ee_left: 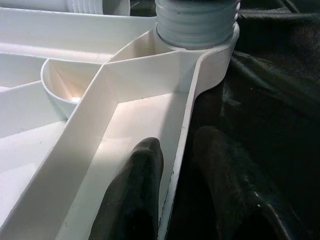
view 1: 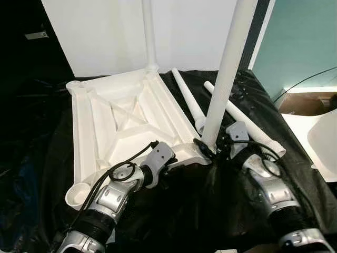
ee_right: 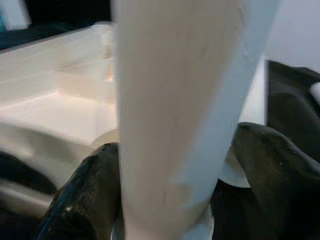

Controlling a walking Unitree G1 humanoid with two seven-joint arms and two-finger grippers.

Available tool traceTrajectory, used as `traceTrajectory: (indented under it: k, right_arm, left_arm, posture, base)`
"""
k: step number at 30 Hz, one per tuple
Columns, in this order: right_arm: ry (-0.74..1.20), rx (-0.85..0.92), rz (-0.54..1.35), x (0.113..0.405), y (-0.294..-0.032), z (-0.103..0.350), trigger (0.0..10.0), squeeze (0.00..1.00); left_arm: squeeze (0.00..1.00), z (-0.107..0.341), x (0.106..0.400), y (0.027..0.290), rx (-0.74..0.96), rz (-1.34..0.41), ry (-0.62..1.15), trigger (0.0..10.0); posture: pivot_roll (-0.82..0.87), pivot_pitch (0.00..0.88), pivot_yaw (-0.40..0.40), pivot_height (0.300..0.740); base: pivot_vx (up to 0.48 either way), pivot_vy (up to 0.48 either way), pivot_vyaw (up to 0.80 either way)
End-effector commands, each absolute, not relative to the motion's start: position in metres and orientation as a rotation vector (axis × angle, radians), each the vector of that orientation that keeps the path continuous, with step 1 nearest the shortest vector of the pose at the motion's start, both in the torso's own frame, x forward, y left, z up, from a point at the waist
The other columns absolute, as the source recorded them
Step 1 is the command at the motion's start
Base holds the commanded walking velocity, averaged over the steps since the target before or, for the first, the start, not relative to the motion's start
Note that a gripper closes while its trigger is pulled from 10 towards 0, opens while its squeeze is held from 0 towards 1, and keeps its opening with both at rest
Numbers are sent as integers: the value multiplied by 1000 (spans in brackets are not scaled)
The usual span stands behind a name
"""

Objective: Building children table

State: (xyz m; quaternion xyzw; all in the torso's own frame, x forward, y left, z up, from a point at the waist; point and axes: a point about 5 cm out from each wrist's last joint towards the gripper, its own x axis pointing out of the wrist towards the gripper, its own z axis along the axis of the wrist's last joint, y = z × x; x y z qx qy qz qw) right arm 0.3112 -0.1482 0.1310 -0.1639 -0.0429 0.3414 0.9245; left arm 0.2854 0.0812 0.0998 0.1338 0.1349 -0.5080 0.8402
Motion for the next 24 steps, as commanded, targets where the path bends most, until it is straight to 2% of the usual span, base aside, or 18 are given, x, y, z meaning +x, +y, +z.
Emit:
traceTrajectory:
  k: [1,6,7,8,9,10,13,14,20,24]
  right_arm:
    - [-33,-361,718,311,-157,124,10000,0]
    - [-15,-350,789,319,-167,134,10000,0]
    - [-1,-324,787,320,-169,134,9647,0]
    - [9,-306,784,321,-170,133,8235,0]
    - [9,-306,784,321,-170,133,8235,0]
    - [14,-290,780,320,-171,132,2157,0]
    - [16,-280,782,320,-172,131,2157,0]
    - [16,-275,783,319,-171,130,0,0]
    - [5,-203,772,312,-161,123,0,0]
    - [-13,-105,673,308,-155,118,0,0]
  left_arm:
    - [0,84,277,85,283,-1126,381,10000]
    - [0,85,276,85,284,-1137,381,10000]
    - [0,85,275,85,281,-1137,379,10000]
    - [0,85,275,85,280,-1137,378,10000]
    - [0,85,275,85,280,-1137,378,10000]
    - [0,85,275,85,281,-1136,379,10000]
    - [0,85,275,85,282,-1136,380,10000]
    - [0,85,275,85,282,-1135,380,10000]
    - [0,85,274,87,280,-1132,380,10000]
    - [0,85,275,87,281,-1128,379,10000]
  posture:
    - [-16,0,18,740]
    - [-20,0,23,740]
    - [-17,0,20,740]
    - [-17,0,20,740]
    - [-17,0,20,740]
    - [-14,0,18,740]
    - [-13,0,18,740]
    - [-12,0,17,740]
    - [-8,0,18,740]
    - [-9,0,17,740]
  base:
    - [0,0,0]
    - [0,0,0]
    - [0,0,0]
    - [0,0,0]
    - [0,0,0]
    - [0,0,0]
    - [0,0,0]
    - [0,0,0]
    - [0,0,0]
    - [0,0,0]
